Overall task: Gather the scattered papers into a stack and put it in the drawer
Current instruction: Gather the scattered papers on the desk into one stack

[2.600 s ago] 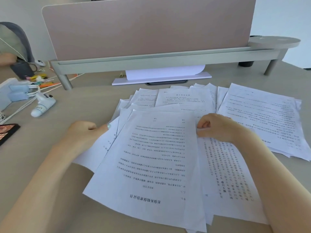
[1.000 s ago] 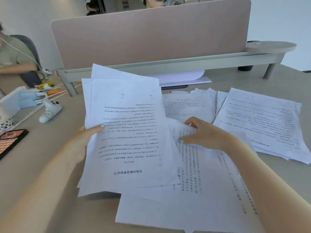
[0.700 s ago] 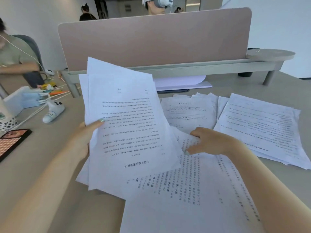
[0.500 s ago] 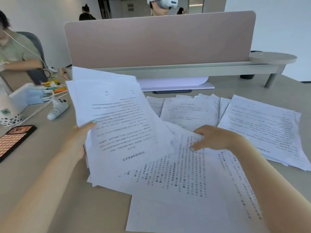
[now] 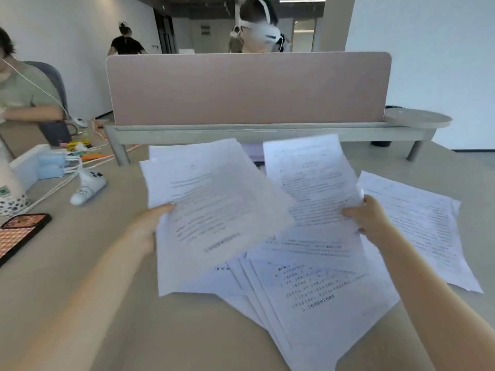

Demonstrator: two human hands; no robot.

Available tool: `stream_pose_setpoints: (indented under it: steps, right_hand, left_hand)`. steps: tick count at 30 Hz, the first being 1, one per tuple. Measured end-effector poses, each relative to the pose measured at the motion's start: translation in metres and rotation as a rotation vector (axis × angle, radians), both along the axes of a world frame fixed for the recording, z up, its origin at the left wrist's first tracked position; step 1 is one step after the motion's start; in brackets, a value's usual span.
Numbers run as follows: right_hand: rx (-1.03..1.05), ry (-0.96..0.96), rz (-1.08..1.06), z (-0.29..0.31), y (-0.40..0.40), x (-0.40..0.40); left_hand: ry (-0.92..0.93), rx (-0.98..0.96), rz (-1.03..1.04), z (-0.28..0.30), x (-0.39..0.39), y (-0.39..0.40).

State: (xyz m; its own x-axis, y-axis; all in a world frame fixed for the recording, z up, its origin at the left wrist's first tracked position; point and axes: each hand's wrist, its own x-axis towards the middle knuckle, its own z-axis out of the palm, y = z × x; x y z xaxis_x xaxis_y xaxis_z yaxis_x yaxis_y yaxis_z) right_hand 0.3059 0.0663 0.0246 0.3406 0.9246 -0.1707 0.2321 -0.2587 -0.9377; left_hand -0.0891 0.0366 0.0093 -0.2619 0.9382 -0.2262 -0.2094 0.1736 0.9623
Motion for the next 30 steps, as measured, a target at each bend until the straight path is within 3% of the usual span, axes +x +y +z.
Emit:
stream_pose_setpoints:
  steps: [8,10,12,15,20,25,30]
  right_hand:
    - [0.096,0.028,0.011,-0.019,-0.010,-0.010]
    - [0.148,-0.104,0.061,-0.017,-0.014,-0.006]
    - [0.150,-0.251,0.077,-0.017,-0.018,-0.007]
    - [0.057,-0.495,0.121,-0.022,-0.020,-0.013]
    - [-0.008,-0.825,0.173,-0.023,-0.022,-0.024]
    - [-0.021,-0.869,0.210,-0.028,-0.024,-0.029]
    - [0.024,-0.880,0.238,-0.034,-0.022,-0.030]
  left_hand:
    - [0.231,-0.026,-0.129,0.019,0.105,0.025]
    - [0.334,-0.042,-0.197,0.019,0.118,0.037]
    - [0.591,-0.074,-0.217,0.020,0.123,0.048]
    - [1.099,-0.191,-0.090,0.017,0.106,0.058]
    - [0.858,-0.345,-0.048,0.009,0.051,0.071]
    - [0.427,-0.285,-0.079,0.014,0.043,0.075]
    - [0.338,-0.321,-0.170,0.024,0.060,0.061]
